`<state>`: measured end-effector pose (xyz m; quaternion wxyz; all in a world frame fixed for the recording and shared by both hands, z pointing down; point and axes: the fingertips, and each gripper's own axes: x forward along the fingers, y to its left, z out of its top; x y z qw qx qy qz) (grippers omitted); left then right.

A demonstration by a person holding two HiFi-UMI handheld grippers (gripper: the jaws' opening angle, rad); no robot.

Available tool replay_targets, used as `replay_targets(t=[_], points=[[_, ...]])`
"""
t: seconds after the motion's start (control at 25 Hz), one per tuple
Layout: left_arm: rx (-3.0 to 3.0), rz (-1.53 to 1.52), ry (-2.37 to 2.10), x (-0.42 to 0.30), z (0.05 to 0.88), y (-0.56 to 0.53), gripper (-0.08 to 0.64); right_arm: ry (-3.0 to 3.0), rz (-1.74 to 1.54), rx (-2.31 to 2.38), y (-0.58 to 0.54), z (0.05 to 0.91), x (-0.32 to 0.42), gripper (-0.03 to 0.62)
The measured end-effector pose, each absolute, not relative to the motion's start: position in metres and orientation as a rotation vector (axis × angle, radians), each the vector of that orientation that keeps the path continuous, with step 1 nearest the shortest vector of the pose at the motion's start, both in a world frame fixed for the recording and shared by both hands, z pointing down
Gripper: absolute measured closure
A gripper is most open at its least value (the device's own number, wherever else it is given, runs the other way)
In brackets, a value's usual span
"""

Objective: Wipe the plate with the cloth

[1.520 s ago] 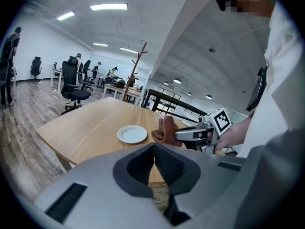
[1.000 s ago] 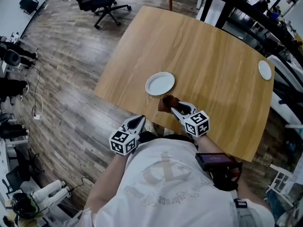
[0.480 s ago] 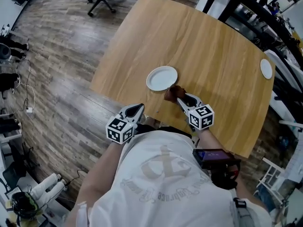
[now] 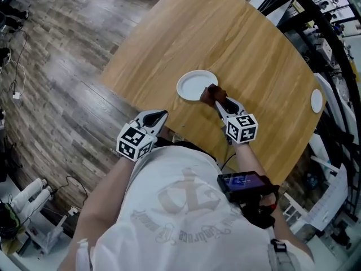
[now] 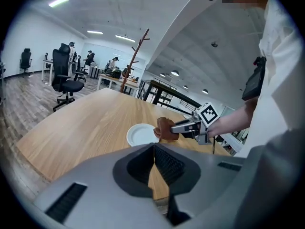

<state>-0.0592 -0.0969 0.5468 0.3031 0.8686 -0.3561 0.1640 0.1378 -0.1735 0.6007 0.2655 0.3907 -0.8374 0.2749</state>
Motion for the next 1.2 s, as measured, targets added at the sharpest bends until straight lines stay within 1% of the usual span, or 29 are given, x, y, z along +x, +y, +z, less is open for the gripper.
replay_targets(t=[0.64, 0.96, 1.2], points=[[2.231, 0.399, -0.969, -0.075, 0.571, -0.116, 0.547, -2.177, 0.468, 0.812, -0.244, 0.629, 0.116, 0.465], [2.216, 0.407, -0.975, -0.081, 0.573, -0.109, 0.546, -2.211, 0.416, 0.815, -0.275, 0.627, 0.093, 0.465], [2.225, 0.41, -0.964, -0.078, 0.572, -0.101, 0.548, -2.182, 0.419, 0.79, -0.272, 0.633, 0.088, 0.465]])
